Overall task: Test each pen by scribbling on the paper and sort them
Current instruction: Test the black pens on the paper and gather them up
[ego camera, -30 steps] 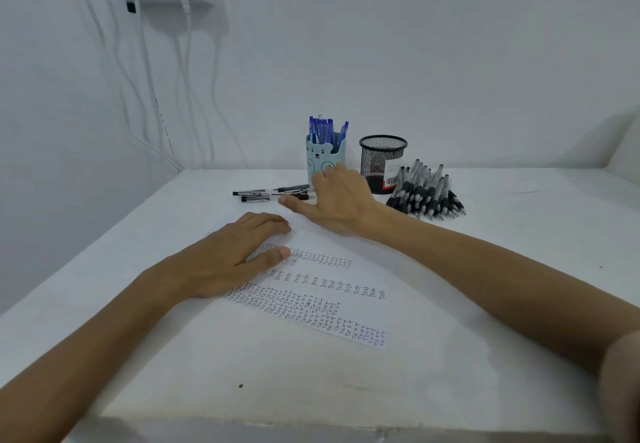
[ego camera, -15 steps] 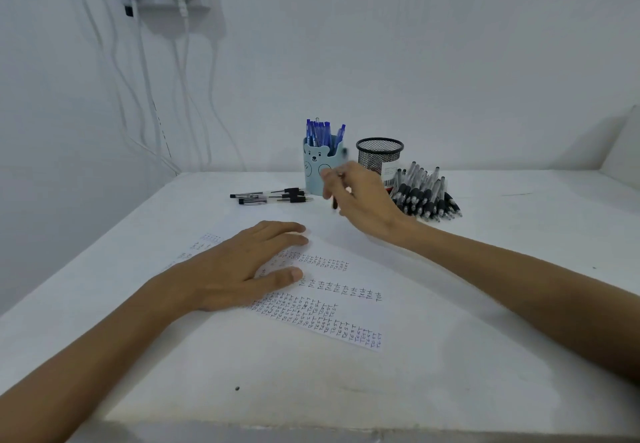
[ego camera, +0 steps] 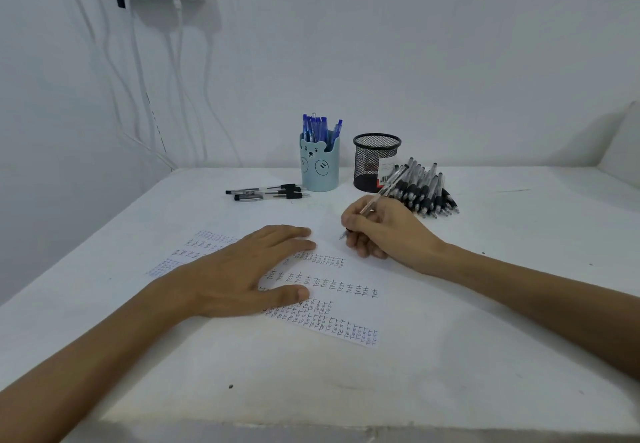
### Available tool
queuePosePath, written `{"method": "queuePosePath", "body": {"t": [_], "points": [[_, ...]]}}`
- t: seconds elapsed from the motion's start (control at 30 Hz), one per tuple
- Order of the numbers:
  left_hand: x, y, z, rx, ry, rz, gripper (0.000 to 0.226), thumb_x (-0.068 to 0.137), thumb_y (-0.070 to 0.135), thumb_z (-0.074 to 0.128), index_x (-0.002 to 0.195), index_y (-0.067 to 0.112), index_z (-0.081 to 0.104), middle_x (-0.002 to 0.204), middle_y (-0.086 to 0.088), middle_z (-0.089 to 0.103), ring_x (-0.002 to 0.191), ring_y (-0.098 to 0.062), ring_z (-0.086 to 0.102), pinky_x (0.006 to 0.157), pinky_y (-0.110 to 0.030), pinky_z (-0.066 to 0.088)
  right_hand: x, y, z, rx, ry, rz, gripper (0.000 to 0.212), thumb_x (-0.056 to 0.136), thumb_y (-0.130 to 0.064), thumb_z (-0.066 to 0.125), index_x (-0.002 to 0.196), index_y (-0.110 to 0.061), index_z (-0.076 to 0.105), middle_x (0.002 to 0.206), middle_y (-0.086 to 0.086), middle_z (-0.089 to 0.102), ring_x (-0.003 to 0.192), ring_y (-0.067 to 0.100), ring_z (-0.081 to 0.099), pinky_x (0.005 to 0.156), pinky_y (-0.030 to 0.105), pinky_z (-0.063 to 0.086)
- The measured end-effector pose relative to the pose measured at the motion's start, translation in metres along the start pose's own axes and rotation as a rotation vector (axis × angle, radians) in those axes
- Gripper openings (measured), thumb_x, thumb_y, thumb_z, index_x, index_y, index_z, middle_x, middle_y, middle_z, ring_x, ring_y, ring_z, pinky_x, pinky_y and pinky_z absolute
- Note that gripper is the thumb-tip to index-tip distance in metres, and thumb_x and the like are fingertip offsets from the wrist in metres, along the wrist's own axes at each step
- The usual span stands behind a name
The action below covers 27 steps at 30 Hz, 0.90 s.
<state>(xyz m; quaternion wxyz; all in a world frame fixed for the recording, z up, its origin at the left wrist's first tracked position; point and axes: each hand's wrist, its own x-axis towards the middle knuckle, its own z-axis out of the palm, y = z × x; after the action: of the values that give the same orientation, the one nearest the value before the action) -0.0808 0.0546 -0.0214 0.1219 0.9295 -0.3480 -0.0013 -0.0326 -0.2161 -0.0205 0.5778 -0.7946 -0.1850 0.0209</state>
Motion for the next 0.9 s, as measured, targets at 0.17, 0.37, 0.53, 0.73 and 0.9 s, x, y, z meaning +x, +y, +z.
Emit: {"method": "queuePosePath", "body": {"t": [0.17,0.37,0.53,0.73,0.9], "points": [[0.000,-0.002,0.001,0.005,0.002,0.016,0.075,0.094,0.077,0.042,0.158,0.039,0.029,0.165,0.028,0.014,0.150,0.011,0.010,0.122,-0.020,0.019,-0.010,-0.006,0.001,-0.039,-0.069,0.021,0.019,0.097,-0.009,0.058,0.094,0.009,0.060,0.072,0.015,0.070,0.057,0.022,0.054,0.044,0.026,0.038],[0.000,-0.003,0.002,0.016,0.009,0.025,0.074,0.095,0.076,0.042,0.158,0.040,0.029,0.165,0.028,0.015,0.151,0.011,0.009,0.123,-0.021,0.019,-0.017,-0.004,0.000,-0.093,-0.099,-0.069,0.013,0.089,-0.002,0.063,0.080,0.007,0.061,0.059,0.014,0.065,0.048,0.014,0.048,0.049,0.022,0.040],[0.001,-0.003,0.002,0.020,0.002,0.023,0.074,0.095,0.076,0.042,0.158,0.040,0.028,0.165,0.028,0.014,0.150,0.011,0.007,0.123,-0.019,0.017,-0.015,-0.003,0.001,-0.106,-0.130,-0.103,0.009,0.088,0.005,0.063,0.079,0.005,0.061,0.058,0.013,0.064,0.052,0.013,0.050,0.052,0.019,0.039],[0.000,-0.004,0.002,0.016,-0.005,0.018,0.075,0.094,0.077,0.040,0.158,0.040,0.027,0.165,0.028,0.014,0.150,0.012,0.007,0.121,-0.017,0.016,-0.015,-0.004,0.001,-0.135,-0.133,-0.111,0.010,0.088,0.003,0.064,0.078,0.003,0.062,0.061,0.020,0.065,0.055,0.019,0.051,0.055,0.026,0.040],[0.001,-0.004,0.002,0.020,-0.010,0.017,0.077,0.094,0.079,0.039,0.158,0.040,0.027,0.165,0.027,0.014,0.150,0.011,0.007,0.122,-0.021,0.018,-0.016,-0.004,0.001,-0.141,-0.142,-0.111,0.011,0.088,0.004,0.065,0.077,0.001,0.063,0.057,0.013,0.063,0.052,0.016,0.047,0.052,0.022,0.038]]}}
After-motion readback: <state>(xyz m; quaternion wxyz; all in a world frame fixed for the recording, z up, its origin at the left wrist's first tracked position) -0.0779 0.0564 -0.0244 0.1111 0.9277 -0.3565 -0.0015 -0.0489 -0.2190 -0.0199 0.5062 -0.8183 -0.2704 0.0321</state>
